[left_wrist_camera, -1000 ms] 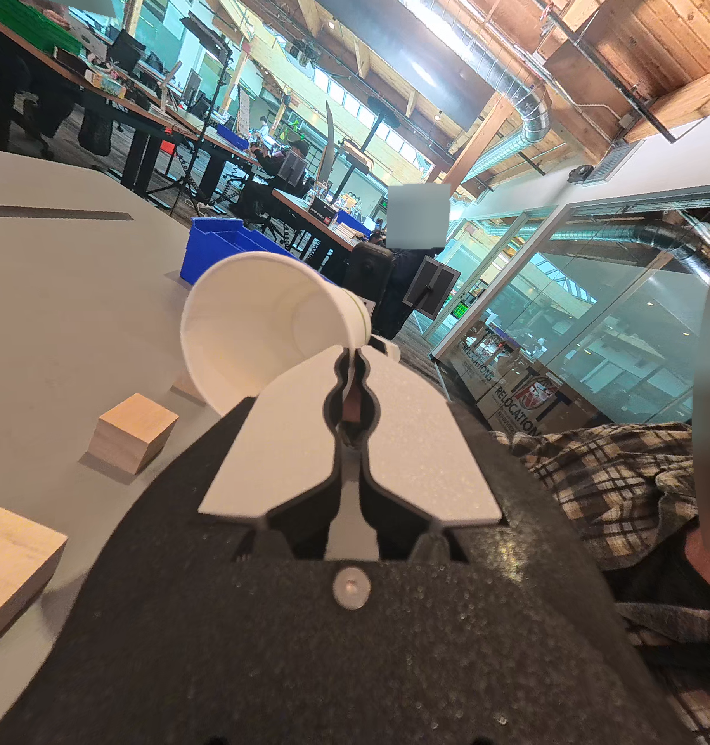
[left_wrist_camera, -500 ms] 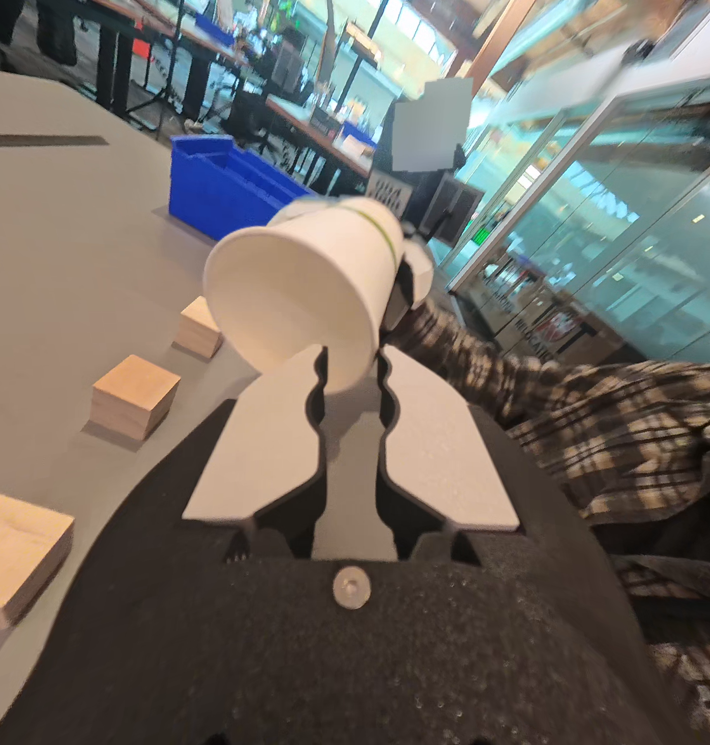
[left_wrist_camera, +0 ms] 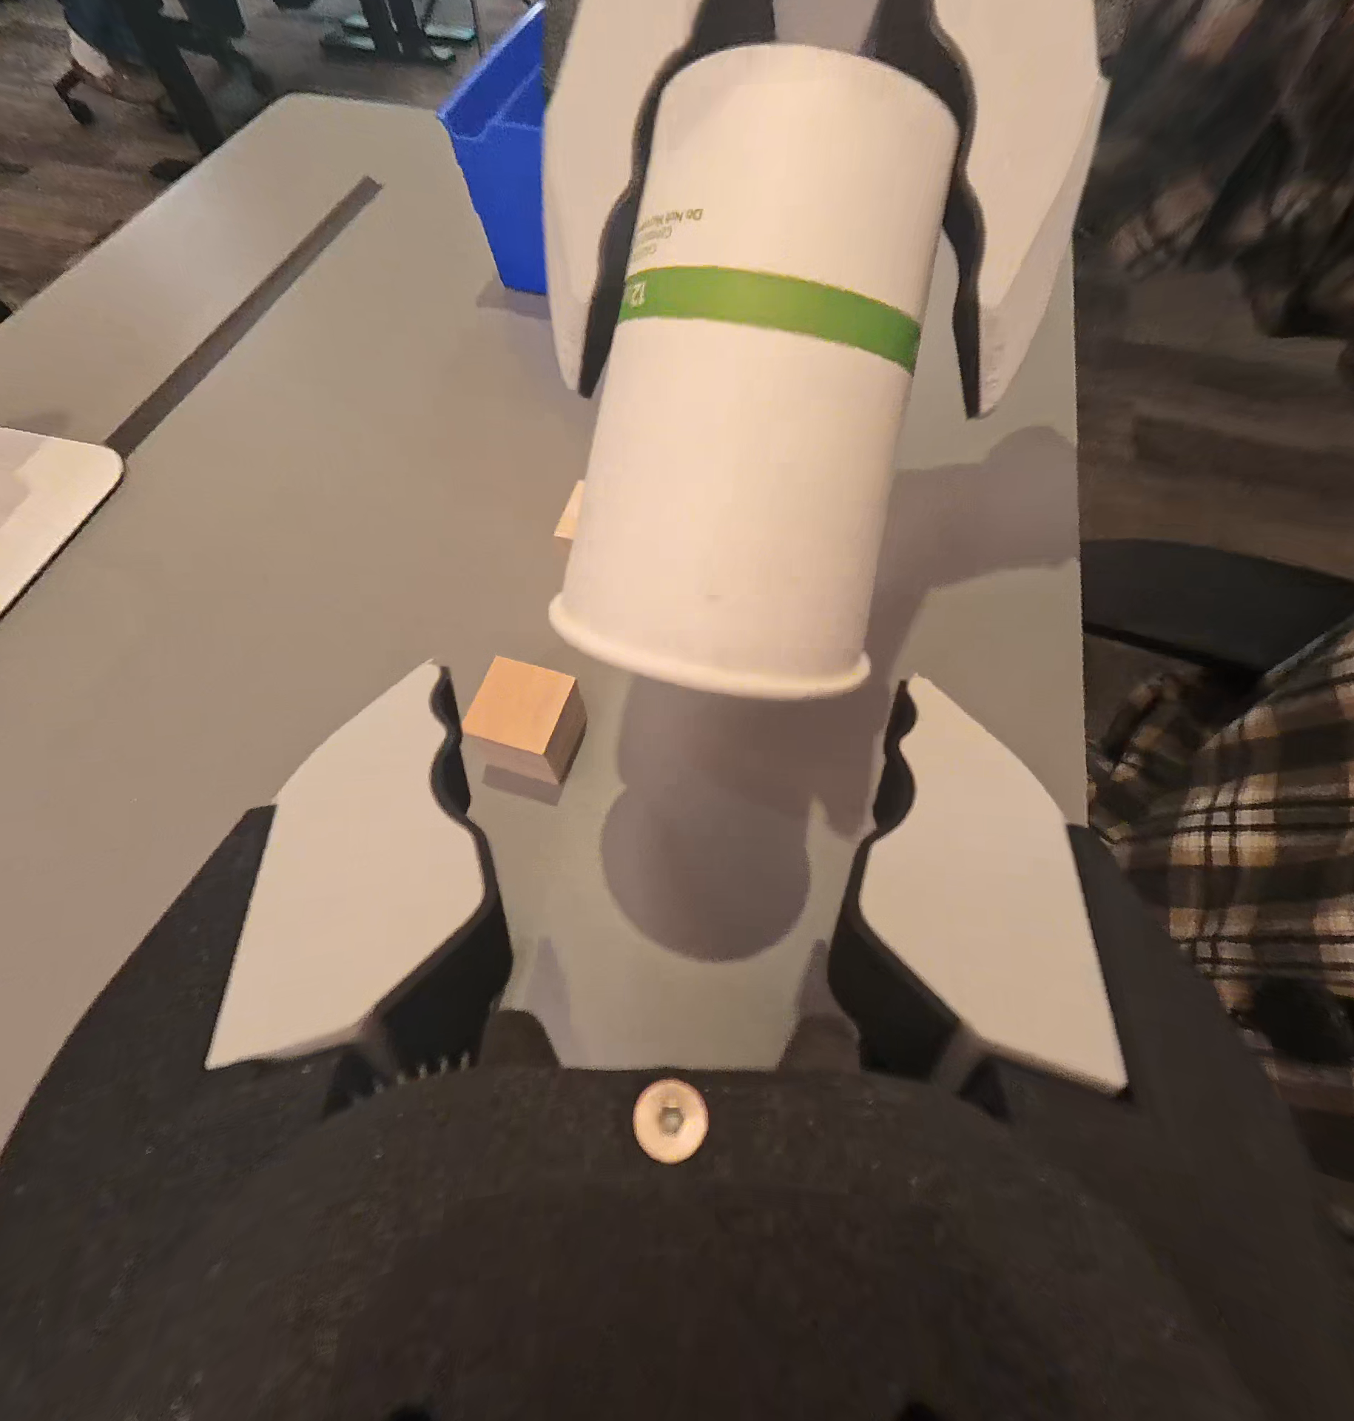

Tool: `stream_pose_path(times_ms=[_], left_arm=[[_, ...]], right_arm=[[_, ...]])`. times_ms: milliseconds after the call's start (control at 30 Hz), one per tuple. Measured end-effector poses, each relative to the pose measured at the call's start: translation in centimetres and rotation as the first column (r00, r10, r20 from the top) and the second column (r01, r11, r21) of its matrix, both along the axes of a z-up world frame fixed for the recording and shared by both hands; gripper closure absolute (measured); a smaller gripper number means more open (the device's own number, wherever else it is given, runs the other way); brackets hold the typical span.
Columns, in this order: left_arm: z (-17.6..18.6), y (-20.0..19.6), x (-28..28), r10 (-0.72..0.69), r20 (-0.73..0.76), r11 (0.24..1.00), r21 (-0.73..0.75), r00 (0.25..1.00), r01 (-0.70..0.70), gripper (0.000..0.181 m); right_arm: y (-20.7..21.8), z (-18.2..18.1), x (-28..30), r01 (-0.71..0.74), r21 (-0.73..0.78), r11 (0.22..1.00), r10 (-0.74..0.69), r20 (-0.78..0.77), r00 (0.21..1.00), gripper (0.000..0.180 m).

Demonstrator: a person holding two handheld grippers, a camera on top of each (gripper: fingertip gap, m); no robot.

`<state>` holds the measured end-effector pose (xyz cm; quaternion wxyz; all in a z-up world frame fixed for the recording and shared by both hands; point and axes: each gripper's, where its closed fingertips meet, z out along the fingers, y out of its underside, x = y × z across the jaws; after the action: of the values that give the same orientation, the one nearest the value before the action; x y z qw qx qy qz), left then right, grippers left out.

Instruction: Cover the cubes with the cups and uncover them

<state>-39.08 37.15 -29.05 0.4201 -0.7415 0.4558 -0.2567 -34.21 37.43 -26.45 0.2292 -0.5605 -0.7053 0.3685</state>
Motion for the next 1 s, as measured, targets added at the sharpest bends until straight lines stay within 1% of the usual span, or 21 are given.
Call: stream_pose_path(times_ms=[167, 367, 500, 667, 767, 1000], left_arm=[[-0.6, -0.2, 1.4, -0.031, 0.016, 0.997, -0.065, 0.999, 0.032, 0.073], [-3.0, -0.2, 2.1, -0.043, -0.074, 0.993, -0.109, 0.996, 0.035, 0.075], [-3.2, -0.4, 2.5, -0.061, -0.061, 0.991, -0.126, 0.996, 0.053, 0.081], [-3.3, -0.8, 2.5, -0.075, -0.072, 0.989, -0.130, 0.995, 0.065, 0.085], [-2.8, -0.9, 2.4, -0.076, -0.052, 0.989, -0.131, 0.996, 0.068, 0.088], [-2.4, -1.2, 2.4, -0.084, -0.036, 0.988, -0.134, 0.996, 0.078, 0.089]], right_arm=[[0.0, -0.7, -1.0, -0.061, 0.029, 0.998, 0.057, 0.125, 0.990, 0.088], [-1.0, -0.8, -2.7, -0.150, 0.037, 0.988, 0.139, 0.218, 0.966, 0.088], [-1.5, -1.2, -3.4, -0.202, 0.050, 0.978, 0.180, 0.288, 0.941, 0.088], [-1.8, -1.5, -3.8, -0.228, 0.034, 0.973, 0.205, 0.323, 0.924, 0.088], [-2.0, -1.7, -4.0, -0.243, 0.034, 0.969, 0.219, 0.331, 0.918, 0.088], [-2.4, -1.8, -4.3, -0.271, 0.034, 0.962, 0.243, 0.348, 0.906, 0.088]])
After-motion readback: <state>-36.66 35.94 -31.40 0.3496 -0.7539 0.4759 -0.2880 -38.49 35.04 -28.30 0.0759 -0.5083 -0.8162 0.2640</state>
